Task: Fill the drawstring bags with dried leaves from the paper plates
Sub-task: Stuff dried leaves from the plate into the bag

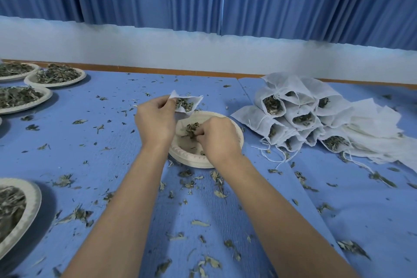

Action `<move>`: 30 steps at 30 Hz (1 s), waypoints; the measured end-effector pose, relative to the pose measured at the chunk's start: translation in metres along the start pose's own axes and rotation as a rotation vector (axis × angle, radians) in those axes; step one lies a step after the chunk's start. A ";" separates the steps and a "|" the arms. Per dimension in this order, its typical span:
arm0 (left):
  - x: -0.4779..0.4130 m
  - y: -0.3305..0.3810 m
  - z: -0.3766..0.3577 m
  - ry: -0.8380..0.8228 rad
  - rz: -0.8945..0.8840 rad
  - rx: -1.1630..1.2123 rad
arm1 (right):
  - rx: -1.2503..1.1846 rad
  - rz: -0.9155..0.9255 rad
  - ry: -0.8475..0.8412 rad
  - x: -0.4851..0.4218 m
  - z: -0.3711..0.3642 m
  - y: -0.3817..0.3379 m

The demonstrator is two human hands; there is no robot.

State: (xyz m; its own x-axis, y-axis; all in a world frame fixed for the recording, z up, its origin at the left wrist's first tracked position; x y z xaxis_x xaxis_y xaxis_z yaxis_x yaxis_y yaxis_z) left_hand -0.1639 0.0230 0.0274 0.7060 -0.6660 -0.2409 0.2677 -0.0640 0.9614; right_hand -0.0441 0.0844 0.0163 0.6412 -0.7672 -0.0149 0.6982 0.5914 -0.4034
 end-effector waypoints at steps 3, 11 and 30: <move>0.000 0.000 0.000 0.015 -0.008 -0.044 | -0.352 -0.021 0.064 0.000 0.005 0.019; 0.005 0.011 -0.004 0.047 -0.130 -0.337 | -0.976 0.050 0.041 0.003 0.042 0.044; 0.019 0.014 -0.057 -0.479 -0.180 -0.164 | -1.006 -0.181 0.161 -0.008 0.026 0.060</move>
State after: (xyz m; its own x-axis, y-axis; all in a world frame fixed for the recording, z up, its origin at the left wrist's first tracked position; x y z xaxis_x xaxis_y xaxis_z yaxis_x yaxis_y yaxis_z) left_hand -0.1091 0.0521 0.0284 0.2711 -0.9224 -0.2750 0.4830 -0.1168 0.8678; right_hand 0.0010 0.1325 0.0159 0.4510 -0.8920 0.0294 0.1438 0.0401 -0.9888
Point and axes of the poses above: each hand's wrist, its own x-axis away from the middle knuckle, its own z-axis out of the back of the hand, y = z × x, the point moved 6 cm from there along -x, towards the middle knuckle, and after that the axes turned 14 degrees about -y, right-handed, at the moved point
